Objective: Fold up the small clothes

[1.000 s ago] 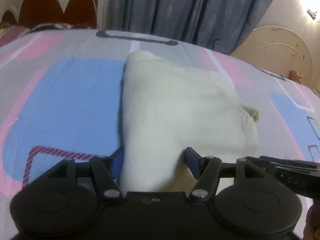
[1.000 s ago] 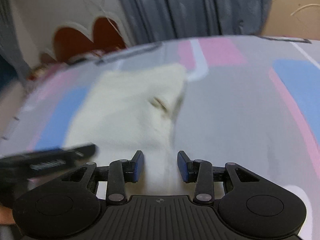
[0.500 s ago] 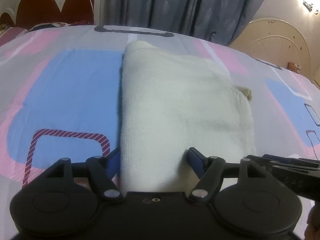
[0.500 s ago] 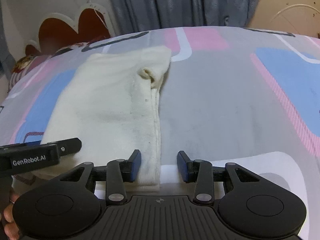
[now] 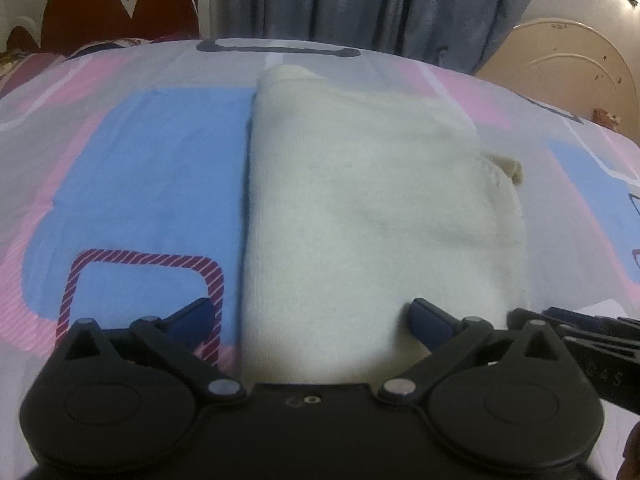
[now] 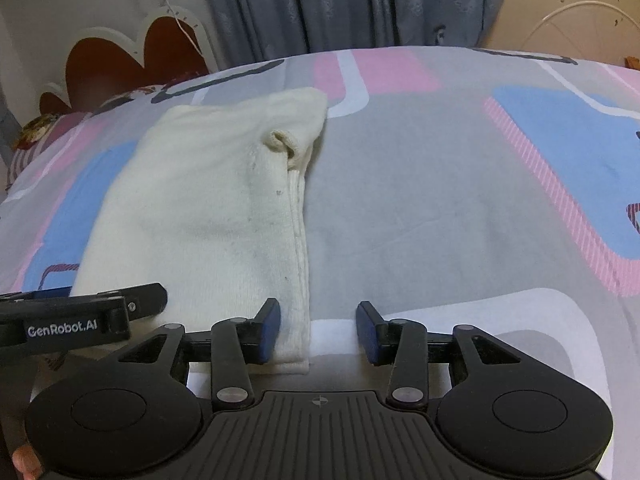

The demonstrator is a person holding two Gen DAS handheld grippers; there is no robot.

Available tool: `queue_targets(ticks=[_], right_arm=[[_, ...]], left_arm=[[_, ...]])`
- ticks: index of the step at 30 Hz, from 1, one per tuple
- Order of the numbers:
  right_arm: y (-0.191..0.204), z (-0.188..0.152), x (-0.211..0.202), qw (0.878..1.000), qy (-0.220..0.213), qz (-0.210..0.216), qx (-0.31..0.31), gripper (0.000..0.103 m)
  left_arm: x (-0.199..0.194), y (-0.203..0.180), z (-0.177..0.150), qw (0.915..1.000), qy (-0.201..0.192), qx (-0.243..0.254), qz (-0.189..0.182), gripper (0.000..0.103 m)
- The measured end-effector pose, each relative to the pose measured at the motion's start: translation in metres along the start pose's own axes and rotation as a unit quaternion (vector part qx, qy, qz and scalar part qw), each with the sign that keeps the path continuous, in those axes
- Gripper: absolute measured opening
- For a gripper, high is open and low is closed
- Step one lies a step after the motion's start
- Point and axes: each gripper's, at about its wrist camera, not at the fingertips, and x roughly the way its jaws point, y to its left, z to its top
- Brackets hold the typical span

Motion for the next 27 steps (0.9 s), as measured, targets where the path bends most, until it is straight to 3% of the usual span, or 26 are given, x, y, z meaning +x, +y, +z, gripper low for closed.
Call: queue_targets(ticks=[5,16,23,25,27], right_arm=[[0.002,-0.001,0.0,1.0,-0.003,0.0,-0.001,0.042],[0.005,-0.003,0.0,1.0,-0.005,-0.008,0.0,0.043],[0.009,0.001,0.0,1.0,-0.001,-0.023,-0.01,0.058],[0.006,0.004,-0.005,1.0,0.006,-0.019,0.003,0.06],[0.002,0.006,-0.014,1.0,0.007,-0.007,0.019,0.061]], left_arm=[[0.0,0.002,0.0,0.9997,0.009,-0.024,0.003,0.103],[-0.002,-0.002,0.001,0.9993,0.018,-0.027,0.017,0.103],[-0.006,-0.003,0.006,0.9988,0.037,-0.02,0.026,0.103],[-0.012,-0.003,0.006,0.9988,0.034,-0.015,0.032,0.095],[-0.021,-0.004,0.006,0.9986,0.029,-0.011,0.043,0.093]])
